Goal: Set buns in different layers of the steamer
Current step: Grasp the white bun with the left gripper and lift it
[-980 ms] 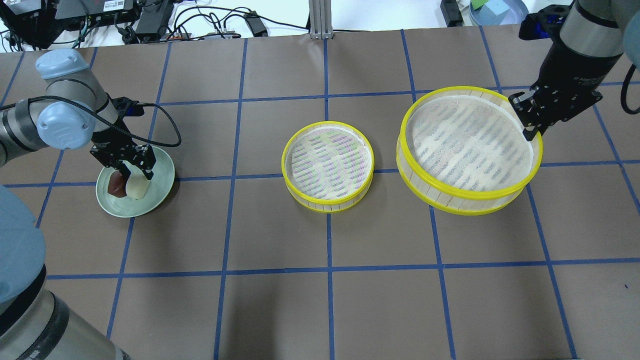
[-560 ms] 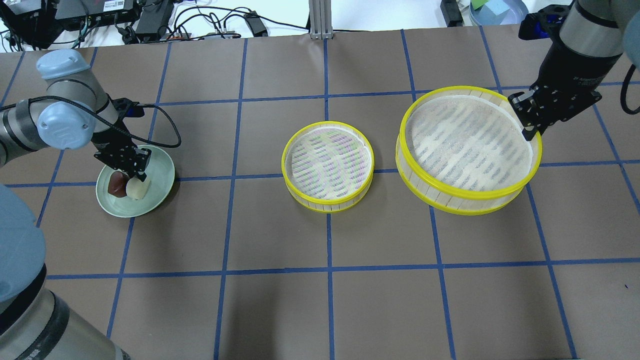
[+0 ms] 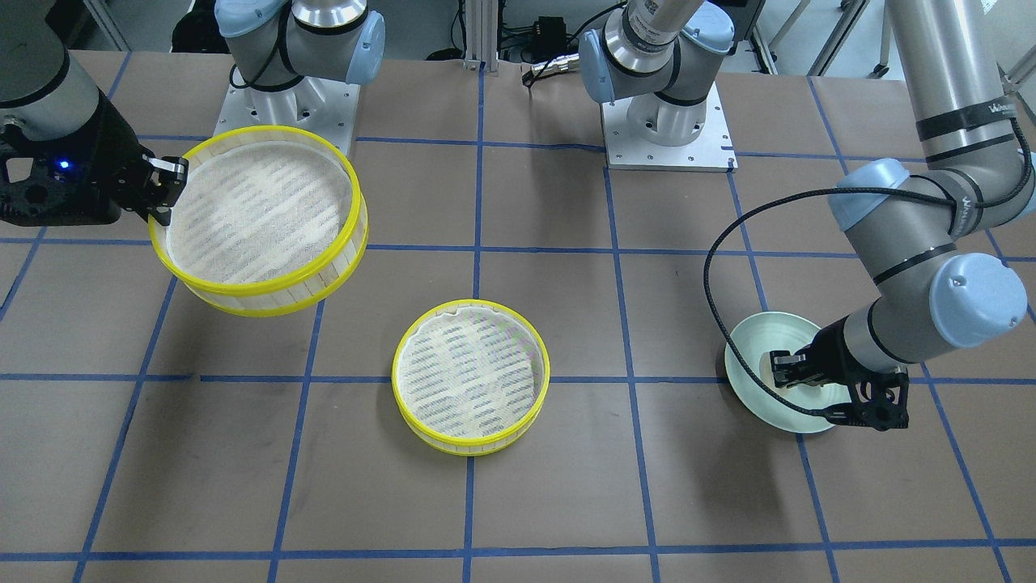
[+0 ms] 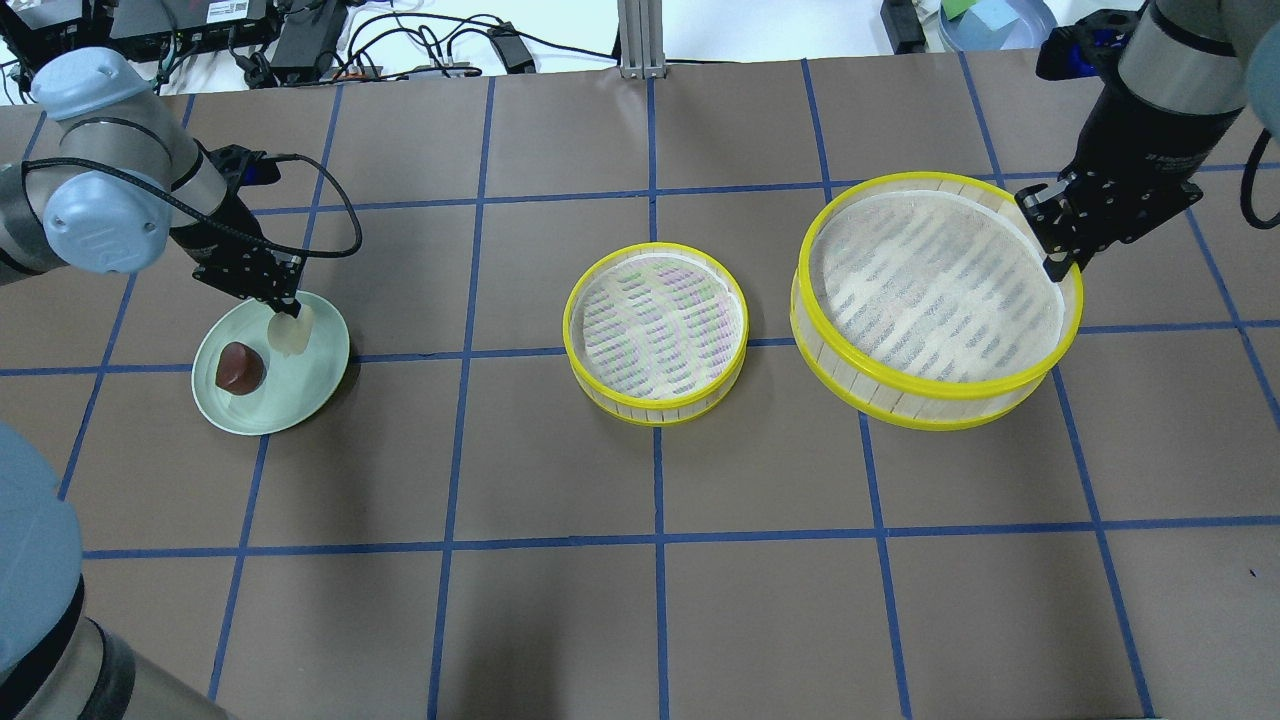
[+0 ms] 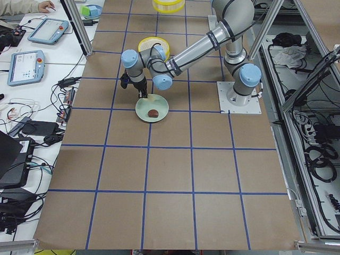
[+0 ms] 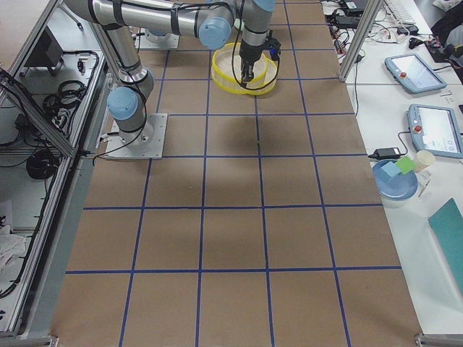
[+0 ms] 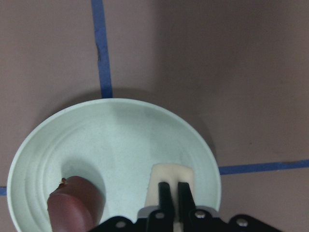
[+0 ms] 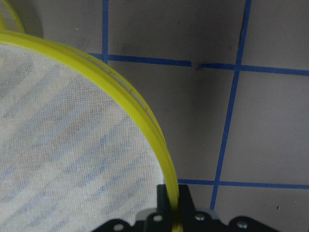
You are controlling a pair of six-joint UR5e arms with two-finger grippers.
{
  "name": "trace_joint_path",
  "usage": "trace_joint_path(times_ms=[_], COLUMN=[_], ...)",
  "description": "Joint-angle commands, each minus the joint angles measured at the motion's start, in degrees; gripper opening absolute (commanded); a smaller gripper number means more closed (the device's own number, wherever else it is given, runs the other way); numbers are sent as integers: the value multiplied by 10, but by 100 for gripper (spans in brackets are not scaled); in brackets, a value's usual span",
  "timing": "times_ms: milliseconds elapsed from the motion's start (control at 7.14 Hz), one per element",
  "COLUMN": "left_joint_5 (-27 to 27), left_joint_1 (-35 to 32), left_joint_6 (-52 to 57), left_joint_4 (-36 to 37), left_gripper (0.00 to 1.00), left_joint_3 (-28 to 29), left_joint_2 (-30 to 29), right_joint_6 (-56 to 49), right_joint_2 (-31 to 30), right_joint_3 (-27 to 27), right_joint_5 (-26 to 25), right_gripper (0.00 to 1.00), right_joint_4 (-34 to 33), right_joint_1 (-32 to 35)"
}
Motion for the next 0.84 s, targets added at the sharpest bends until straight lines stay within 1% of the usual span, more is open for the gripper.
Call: trace_joint_path(times_ms=[0, 140, 420, 700], left_joint_5=[-50, -78, -147, -193], left_joint_1=[-63, -104, -156, -210], left_joint_6=[-123, -182, -249, -317], left_joint_4=[3, 4, 13, 81], left_gripper=[0, 0, 0, 0], left_joint_3=[19, 38, 42, 34], left_joint_2=[24, 31, 31, 12], right_joint_6=[1, 1, 2, 1], right_joint_2=[0, 0, 0, 0], right_joint_3=[0, 0, 0, 0], right_joint_5=[0, 0, 0, 0], right_gripper=[0, 0, 0, 0], right_joint_4=[0, 0, 0, -1], right_joint_1=[0, 0, 0, 0])
